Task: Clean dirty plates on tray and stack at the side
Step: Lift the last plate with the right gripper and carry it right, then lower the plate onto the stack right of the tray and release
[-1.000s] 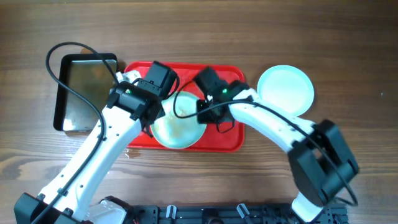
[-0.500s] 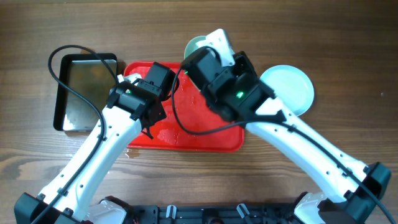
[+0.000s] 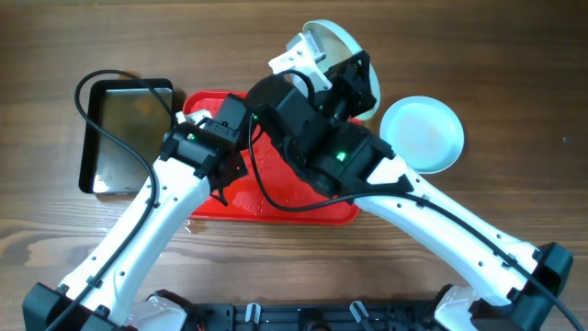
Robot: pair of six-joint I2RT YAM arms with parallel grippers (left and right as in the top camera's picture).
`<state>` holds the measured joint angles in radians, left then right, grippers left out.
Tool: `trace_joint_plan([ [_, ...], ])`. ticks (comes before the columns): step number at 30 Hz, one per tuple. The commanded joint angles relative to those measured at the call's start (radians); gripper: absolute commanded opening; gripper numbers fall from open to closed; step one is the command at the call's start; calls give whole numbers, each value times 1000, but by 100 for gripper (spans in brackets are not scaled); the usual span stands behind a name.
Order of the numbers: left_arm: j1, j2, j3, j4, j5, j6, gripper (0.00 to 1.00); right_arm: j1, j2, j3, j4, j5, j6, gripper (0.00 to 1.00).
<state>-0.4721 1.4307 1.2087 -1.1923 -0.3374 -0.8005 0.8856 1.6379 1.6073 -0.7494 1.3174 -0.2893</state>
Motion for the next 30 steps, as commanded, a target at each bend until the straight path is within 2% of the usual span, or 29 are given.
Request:
trace_joint_plan([
  [1,-1,6,-11,2,9,-16,4,-46,-5,3,-145,-410,354,4],
  [2,-1,6,-11,2,13,-16,4,-111,-5,0,-185,-617,467,4],
  [4,-1,6,-11,2,31,-15,4,-230,-10,1,-202,-896,600,4],
  [6,-1,6,-11,-1,46,-15,4,-416,-48,1,-211,-1191,632,4],
  [10,-1,6,-11,3,63,-16,4,-654,-55,-9,-309,-1220,640,4],
  [13,-1,6,-11,6,68,-16,4,-790,-55,-72,-319,-1220,632,4],
  [16,-1,6,-11,6,68,-15,4,-927,-54,-203,-243,-1220,631,5],
  [19,-1,6,-11,6,68,-15,4,-1001,-54,-314,-143,-1221,630,4],
  [25,-1,6,-11,23,69,-16,4,-1059,-39,-492,66,-1320,630,5],
  [26,-1,6,-11,25,69,-16,4,-1059,-37,-501,82,-1347,630,14],
  [27,-1,6,-11,24,69,-16,4,-1059,-36,-502,88,-1371,630,44],
  [28,-1,6,-11,24,69,-16,4,-1059,-35,-502,91,-1402,630,100],
  [30,-1,6,-11,25,69,-16,4,-1059,-35,-502,81,-1430,631,100],
])
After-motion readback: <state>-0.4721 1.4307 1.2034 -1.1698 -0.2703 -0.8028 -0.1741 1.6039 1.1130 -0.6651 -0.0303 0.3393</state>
